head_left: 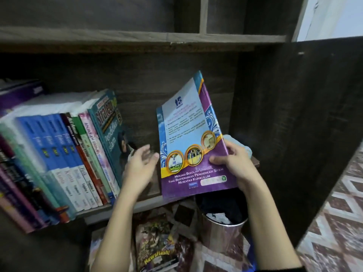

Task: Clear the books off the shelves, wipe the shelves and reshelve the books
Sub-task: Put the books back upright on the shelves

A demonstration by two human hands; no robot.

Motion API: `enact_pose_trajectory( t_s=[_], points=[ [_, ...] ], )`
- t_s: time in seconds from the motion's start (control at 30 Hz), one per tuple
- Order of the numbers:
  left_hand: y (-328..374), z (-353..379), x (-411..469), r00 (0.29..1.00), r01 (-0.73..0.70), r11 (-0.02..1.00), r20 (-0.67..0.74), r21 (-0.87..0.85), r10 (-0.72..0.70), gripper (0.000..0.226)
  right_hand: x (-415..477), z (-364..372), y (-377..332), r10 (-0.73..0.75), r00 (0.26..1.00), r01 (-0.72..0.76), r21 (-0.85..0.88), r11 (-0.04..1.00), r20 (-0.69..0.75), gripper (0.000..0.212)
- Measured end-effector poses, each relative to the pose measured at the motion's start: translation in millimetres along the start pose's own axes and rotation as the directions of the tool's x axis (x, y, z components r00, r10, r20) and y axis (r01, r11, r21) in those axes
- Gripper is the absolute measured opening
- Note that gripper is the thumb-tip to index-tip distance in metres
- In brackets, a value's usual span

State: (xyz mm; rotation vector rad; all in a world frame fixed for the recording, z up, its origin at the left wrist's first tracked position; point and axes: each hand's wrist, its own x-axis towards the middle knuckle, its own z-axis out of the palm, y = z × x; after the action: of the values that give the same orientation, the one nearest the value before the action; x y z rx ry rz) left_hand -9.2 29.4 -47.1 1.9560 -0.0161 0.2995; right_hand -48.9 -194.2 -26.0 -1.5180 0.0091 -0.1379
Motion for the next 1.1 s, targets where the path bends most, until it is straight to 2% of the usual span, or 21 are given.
enact_pose_trajectory(
  t_s=[0.1,0.17,0.27,0.33,0.4,0.5,0.63,0.77,0.97,1.1],
  points=[
    [40.1,-25.5,5.8,0.953,-0.273,0.962,-0.128,0.018,0.273,0.047,5.2,35.1,4.2,-0.223,0.975,0.223,-0.152,0.963,0.014,0.048],
    [68.3,-41.5,8.3,0.903,-0.367,0.924,-0.197,0.107,0.381,0.061,7.7,66.6,13.1,-0.345,0.939,0.336,-0.217,0.916,-0.001,0.055],
    [94.9,-63.5,13.2,0.876,-0.347,0.883,-0.227,0.315,0.425,0.102,3.1,114.4,30.4,-0.493,0.869,0.46,-0.308,0.832,-0.033,0.071],
    [100.3,-76.7,13.8,0.87,-0.32,0.86,-0.237,0.397,0.433,0.116,-3.8,142.1,41.7,-0.557,0.83,0.531,-0.338,0.777,0.023,0.088],
    [98.7,-84.8,11.4,0.851,-0.335,0.86,-0.267,0.386,0.452,0.112,-8.3,161.6,50.6,-0.615,0.788,0.59,-0.326,0.739,0.032,0.097],
    [87.0,-95.4,9.6,0.817,-0.361,0.825,-0.279,0.436,0.505,0.095,-10.2,184.2,59.8,-0.681,0.732,0.633,-0.341,0.695,-0.03,0.098],
    [75.2,-103.5,7.9,0.78,-0.438,0.742,-0.195,0.507,0.594,0.092,-10.4,198.9,71.7,-0.676,0.736,0.62,-0.365,0.695,-0.038,0.101],
    [62.1,-107.2,6.3,0.731,-0.448,0.584,-0.099,0.677,0.675,0.096,-11.6,214.5,78.6,-0.527,0.843,0.527,-0.354,0.773,0.105,0.1],
    [37.5,-116.6,11.4,0.798,-0.361,0.614,-0.108,0.702,0.593,0.097,3.1,217.7,92.2,-0.354,0.911,0.408,-0.349,0.844,0.21,0.094],
    [34.4,-119.3,20.3,0.812,-0.349,0.621,-0.104,0.702,0.574,0.098,12.2,209.4,91.4,-0.24,0.916,0.337,-0.29,0.895,0.323,0.09]
  ],
)
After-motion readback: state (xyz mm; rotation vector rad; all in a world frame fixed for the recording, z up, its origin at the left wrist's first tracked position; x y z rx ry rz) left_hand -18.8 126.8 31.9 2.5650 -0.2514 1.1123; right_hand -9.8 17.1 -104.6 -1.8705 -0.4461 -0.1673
